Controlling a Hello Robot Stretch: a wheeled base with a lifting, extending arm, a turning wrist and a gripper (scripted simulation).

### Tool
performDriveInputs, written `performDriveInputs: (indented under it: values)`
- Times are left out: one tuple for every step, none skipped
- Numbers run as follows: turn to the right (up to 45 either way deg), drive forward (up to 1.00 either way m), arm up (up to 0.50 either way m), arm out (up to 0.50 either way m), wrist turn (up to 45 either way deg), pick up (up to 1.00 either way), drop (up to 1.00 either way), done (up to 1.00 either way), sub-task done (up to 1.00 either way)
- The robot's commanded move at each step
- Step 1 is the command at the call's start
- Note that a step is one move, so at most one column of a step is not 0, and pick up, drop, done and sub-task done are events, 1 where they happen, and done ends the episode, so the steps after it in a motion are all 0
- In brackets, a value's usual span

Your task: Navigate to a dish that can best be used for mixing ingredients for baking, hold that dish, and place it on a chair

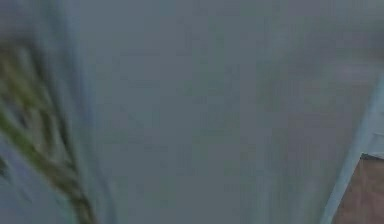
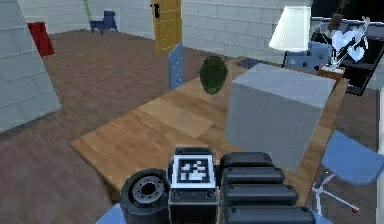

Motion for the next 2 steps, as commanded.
performDriveInputs:
  values:
    - [0.0, 0.00, 0.00, 0.20, 0.0, 0.00, 0.00, 0.00, 0.00]
    - [0.0, 0.00, 0.00, 0.00, 39.0, 0.00, 0.00, 0.00, 0.00]
